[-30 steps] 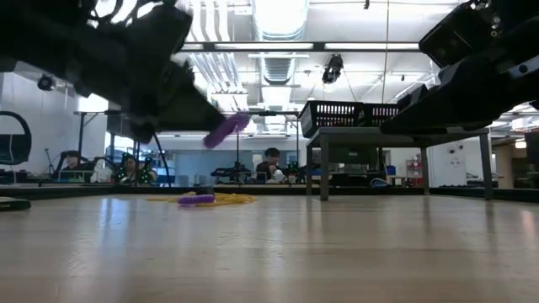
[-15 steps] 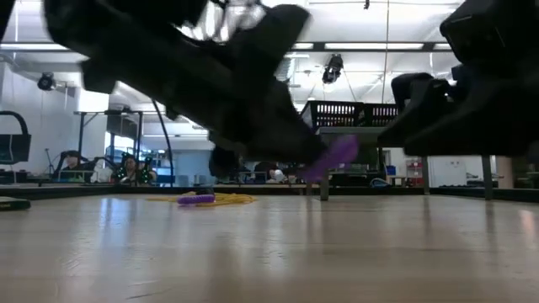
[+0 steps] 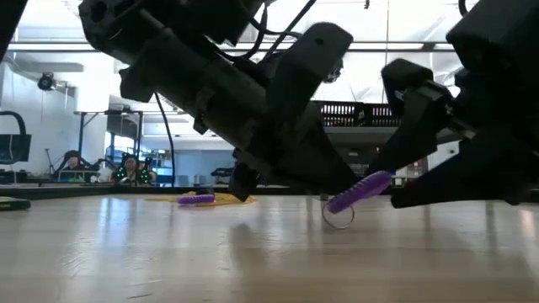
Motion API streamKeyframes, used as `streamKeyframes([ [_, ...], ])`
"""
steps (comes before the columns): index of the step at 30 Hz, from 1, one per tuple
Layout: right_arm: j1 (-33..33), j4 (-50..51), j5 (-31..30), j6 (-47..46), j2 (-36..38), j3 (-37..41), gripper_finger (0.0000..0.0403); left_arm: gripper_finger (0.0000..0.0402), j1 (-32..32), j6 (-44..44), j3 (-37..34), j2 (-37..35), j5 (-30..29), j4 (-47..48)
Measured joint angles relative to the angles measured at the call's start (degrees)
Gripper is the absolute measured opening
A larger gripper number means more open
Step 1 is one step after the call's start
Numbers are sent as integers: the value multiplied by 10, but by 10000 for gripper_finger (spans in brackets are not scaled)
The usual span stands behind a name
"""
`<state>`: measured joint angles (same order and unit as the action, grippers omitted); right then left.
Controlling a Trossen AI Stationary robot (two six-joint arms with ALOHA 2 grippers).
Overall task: Pick & Place Office Desk Supplies
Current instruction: Put the purple spring keychain into the right black basket on the shelf
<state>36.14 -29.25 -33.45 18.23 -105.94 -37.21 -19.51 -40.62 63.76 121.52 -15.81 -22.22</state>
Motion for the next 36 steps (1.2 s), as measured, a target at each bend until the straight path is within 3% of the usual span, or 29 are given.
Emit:
streamKeyframes([
  [6,1,16,-31,-14,-4,-19,112,6,0,0,-3,-5,4,0],
  [12,0,44,-25,-43,7,-16,49,18,0,-4,-3,-4,4,-2],
  [15,-1,52,-12,-48,7,-16,20,42,0,12,-3,-4,0,-25],
  [18,-1,56,-3,-48,10,-16,16,80,2,31,-3,-4,0,-56],
  [24,1,151,86,-78,42,-29,16,155,6,46,-3,-29,0,-42],
  [28,4,224,97,-114,90,-34,16,174,4,37,-3,-64,0,32],
  [31,12,286,86,-153,155,-34,16,175,-15,43,-3,-81,-38,69],
  [36,7,440,-14,-255,298,-46,16,171,-62,62,-3,-78,-135,80],
])
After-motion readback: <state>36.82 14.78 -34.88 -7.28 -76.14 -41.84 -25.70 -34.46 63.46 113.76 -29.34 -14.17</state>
